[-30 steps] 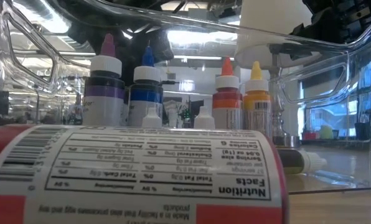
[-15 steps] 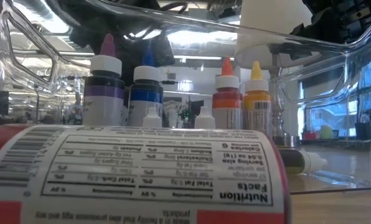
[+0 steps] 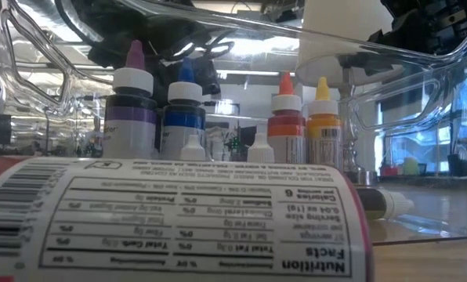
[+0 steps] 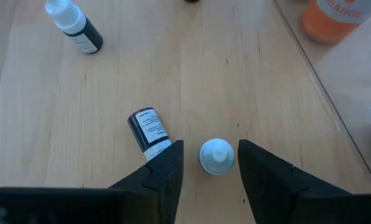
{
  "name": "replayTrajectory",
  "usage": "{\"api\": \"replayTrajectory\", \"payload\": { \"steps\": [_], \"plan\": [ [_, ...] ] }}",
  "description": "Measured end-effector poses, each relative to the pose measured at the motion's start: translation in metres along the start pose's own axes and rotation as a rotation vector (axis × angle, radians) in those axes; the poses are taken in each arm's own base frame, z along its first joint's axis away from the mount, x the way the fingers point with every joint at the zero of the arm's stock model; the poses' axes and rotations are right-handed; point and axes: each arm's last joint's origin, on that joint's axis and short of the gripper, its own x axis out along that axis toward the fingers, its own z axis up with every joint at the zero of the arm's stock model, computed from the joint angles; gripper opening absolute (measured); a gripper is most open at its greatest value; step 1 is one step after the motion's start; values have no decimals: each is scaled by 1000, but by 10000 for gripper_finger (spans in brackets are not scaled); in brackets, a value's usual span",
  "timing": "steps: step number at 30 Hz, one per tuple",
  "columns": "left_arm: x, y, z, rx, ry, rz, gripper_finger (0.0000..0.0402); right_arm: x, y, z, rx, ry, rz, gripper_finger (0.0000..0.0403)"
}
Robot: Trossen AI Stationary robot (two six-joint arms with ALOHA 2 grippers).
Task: Pick & Place food coloring
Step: Put the small white food coloring bottle into the container
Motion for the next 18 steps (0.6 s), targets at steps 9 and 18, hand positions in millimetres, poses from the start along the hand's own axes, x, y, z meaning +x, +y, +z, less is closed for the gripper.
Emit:
{"api": "replayTrajectory", "payload": {
  "steps": [9,18],
  "plan": [
    [0,0,0,0,-2,-1,76,0,0,0,-1,0,0,107],
    [-17,1,17,22,-31,15,63,0,0,0,-8,3,0,107]
  ]
}}
